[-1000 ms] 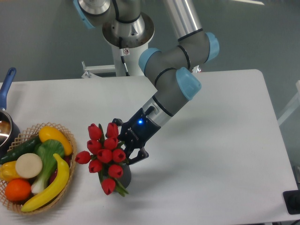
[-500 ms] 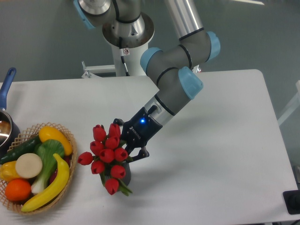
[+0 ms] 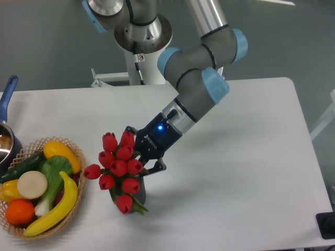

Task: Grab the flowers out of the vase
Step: 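Lift the gripped tulips up out of the grey vase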

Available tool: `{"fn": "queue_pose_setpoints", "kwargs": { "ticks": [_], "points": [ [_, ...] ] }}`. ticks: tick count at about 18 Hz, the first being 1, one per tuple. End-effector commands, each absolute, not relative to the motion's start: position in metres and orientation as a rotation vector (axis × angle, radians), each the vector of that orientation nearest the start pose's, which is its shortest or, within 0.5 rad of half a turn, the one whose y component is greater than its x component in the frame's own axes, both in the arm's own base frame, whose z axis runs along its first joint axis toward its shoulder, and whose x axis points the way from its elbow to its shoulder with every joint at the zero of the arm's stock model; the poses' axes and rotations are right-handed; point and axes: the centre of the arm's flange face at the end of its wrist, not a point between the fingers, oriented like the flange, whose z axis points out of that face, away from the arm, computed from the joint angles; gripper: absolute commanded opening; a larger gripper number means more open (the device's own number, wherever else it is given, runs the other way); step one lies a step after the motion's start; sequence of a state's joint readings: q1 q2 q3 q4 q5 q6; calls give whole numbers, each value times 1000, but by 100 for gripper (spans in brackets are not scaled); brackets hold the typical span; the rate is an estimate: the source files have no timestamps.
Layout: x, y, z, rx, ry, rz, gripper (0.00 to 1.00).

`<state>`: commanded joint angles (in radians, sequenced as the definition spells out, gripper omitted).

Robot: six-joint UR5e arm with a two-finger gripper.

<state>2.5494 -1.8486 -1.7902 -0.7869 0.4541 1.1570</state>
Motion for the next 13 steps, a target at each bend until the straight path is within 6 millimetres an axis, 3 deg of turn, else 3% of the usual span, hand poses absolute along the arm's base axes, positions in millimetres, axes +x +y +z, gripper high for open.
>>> {"fn": "queue_pose_setpoints", "kwargs": {
  "ticks": [8,13],
  "points": [
    [-345,501,402,-1948,328,-365,41],
    [-357,507,442,-1939,276,-354,41]
  ]
}}
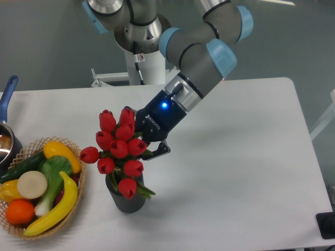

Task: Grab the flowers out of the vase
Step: 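Lift the gripped tulips up out of the grey vase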

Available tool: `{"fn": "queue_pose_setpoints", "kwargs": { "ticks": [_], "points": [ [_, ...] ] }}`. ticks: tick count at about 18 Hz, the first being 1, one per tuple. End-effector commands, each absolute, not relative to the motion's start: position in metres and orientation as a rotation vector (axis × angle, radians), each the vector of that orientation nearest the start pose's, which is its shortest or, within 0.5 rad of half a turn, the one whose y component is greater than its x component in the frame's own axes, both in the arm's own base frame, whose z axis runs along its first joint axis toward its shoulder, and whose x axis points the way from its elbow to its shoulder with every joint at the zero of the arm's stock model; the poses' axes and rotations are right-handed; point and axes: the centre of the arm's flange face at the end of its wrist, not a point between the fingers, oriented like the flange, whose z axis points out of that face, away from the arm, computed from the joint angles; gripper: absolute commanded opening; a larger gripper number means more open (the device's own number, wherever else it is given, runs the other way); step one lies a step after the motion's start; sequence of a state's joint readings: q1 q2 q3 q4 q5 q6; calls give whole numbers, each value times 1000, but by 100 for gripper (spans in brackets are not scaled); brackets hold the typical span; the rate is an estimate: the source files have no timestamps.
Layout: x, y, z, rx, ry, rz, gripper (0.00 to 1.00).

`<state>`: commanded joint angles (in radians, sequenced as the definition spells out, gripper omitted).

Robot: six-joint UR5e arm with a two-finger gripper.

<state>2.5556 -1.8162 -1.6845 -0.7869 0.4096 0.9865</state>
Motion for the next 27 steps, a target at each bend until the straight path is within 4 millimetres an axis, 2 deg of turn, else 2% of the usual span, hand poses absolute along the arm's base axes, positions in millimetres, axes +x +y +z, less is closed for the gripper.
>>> {"fn": "queue_pose_setpoints", "kwargs": {
  "ticks": [8,17,21,27],
  "points": [
    [-379,502,482,-1921,253,-293,41],
    [-380,506,508,-1915,209,-305,41],
    [-385,503,510,-1916,207,-292,41],
    [-410,485,511,-1920,169,-247,41]
  ]
}}
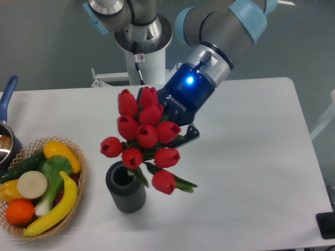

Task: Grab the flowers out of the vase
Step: 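Lift the gripped tulips up out of the grey vase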

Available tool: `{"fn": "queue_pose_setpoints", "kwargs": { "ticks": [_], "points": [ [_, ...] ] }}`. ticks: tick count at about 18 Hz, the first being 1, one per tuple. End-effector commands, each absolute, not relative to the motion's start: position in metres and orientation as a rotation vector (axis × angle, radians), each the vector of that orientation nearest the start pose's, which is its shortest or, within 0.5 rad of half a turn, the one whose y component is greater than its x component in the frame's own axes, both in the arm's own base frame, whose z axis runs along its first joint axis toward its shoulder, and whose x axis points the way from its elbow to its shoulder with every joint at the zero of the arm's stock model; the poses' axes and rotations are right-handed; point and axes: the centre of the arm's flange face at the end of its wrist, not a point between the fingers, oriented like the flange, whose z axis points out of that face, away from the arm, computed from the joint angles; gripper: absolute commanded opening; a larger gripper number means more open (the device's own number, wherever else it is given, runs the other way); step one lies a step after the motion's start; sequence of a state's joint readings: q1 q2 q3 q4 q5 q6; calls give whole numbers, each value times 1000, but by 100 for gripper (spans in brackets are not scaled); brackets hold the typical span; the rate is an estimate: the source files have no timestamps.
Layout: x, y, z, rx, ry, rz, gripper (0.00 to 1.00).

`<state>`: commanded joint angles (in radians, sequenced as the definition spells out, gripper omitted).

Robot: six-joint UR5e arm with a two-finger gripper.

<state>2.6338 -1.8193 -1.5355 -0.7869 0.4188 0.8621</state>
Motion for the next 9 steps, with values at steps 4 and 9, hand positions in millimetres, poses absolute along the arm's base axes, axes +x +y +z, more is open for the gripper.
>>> {"fn": "queue_pose_setpoints", "kwargs": {
  "ticks": [4,9],
  "points": [
    [-419,477,512,-1919,153,-234,41],
    [-420,472,509,-1922,143,-234,41]
  ]
}}
